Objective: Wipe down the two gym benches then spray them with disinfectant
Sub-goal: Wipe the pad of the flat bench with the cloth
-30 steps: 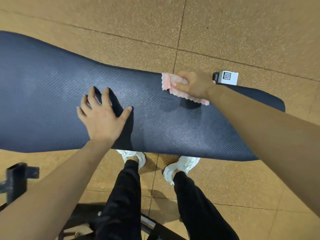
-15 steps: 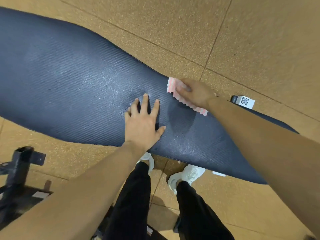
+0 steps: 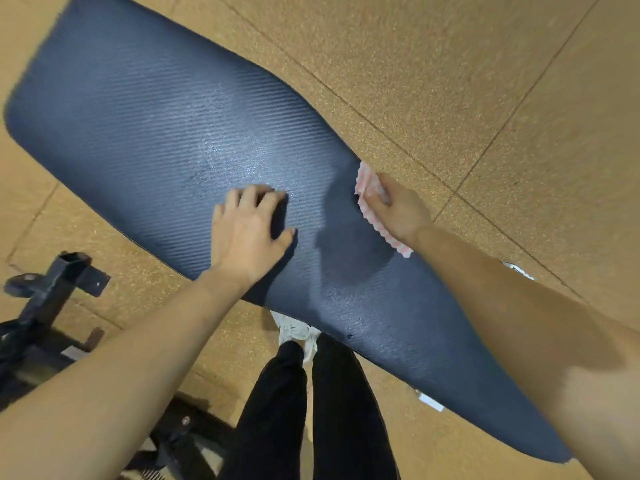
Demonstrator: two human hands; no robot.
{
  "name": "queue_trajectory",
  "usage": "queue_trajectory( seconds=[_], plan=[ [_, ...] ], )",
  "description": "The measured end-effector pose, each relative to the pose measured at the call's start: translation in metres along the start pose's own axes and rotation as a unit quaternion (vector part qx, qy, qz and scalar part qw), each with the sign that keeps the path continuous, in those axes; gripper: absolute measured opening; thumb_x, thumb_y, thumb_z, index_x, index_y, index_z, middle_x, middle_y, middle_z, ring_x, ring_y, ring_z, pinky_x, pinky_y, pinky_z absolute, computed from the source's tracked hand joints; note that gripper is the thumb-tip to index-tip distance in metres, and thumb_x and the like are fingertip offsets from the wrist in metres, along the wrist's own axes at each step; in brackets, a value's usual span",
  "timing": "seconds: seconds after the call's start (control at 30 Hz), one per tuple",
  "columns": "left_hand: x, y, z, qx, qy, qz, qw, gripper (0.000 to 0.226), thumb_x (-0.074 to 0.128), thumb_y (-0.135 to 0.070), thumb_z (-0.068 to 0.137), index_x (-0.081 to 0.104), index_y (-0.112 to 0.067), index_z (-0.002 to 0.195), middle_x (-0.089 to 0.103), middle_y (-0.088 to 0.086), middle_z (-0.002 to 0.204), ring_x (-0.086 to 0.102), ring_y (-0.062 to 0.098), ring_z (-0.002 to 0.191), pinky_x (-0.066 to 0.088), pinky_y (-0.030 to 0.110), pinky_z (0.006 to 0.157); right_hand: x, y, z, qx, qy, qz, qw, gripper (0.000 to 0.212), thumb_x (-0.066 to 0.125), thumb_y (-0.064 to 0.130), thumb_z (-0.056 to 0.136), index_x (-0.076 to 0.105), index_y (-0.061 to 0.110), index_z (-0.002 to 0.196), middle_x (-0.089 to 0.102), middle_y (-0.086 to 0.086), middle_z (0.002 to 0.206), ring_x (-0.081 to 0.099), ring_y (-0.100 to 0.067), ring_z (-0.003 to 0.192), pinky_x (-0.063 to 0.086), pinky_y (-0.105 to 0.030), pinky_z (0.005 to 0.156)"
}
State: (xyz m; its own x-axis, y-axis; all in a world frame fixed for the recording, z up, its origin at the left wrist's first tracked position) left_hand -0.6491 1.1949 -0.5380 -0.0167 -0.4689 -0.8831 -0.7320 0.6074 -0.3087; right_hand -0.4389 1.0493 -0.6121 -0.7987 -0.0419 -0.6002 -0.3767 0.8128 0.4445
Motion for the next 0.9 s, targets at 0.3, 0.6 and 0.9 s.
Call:
queue_trajectory(
  seconds=[0.3,0.6,0.9],
  plan=[
    [-0.004,0.074,0.015,-0.160,0.060,0.052,0.984,0.121,0.067,-0.085,0.063,0.016,-0.031,0.158,0.009,0.016,0.168,0.013,0.048,0.151,0.027,0.069,0.115,0.005,0.078,0.047,-0.072,-0.010,0.017,0.997,0.039,0.042,0.050,0.101,0.048,0.032,0.135,0.070,0.003,0.111,0.068,-0.021,0.096,0.055,-0.044,0.087],
    [-0.003,0.074,0.020,-0.150,0.081,0.073,0.983,0.123,0.063,-0.088,0.065,0.015,-0.026,0.160,0.010,0.020,0.167,0.014,0.052,0.150,0.030,0.071,0.114,0.008,0.150,0.090,-0.118,-0.036,-0.015,0.992,0.029,0.038,0.046,0.106,0.051,0.024,0.119,0.067,0.006,0.083,0.064,-0.008,0.061,0.051,-0.025,0.058],
    [-0.021,0.086,0.028,-0.138,0.094,0.016,0.986,0.093,0.073,-0.065,0.074,0.037,-0.030,0.152,0.032,0.011,0.155,0.035,0.042,0.133,0.046,0.060,0.100,0.019,0.228,0.134,-0.132,-0.008,-0.089,0.987,0.045,0.042,0.051,0.101,0.046,0.028,0.140,0.061,-0.006,0.112,0.063,-0.025,0.088,0.047,-0.035,0.072]
  ],
)
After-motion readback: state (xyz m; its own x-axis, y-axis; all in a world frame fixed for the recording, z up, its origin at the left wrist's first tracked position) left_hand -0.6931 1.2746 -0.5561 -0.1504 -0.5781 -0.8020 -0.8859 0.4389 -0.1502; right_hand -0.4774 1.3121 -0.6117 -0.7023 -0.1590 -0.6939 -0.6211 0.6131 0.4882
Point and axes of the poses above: each hand's wrist, its own z-axis towards the middle knuckle, its own x-axis out of the palm, y = z × x, the point moved 10 cm from there along z, towards the middle knuckle
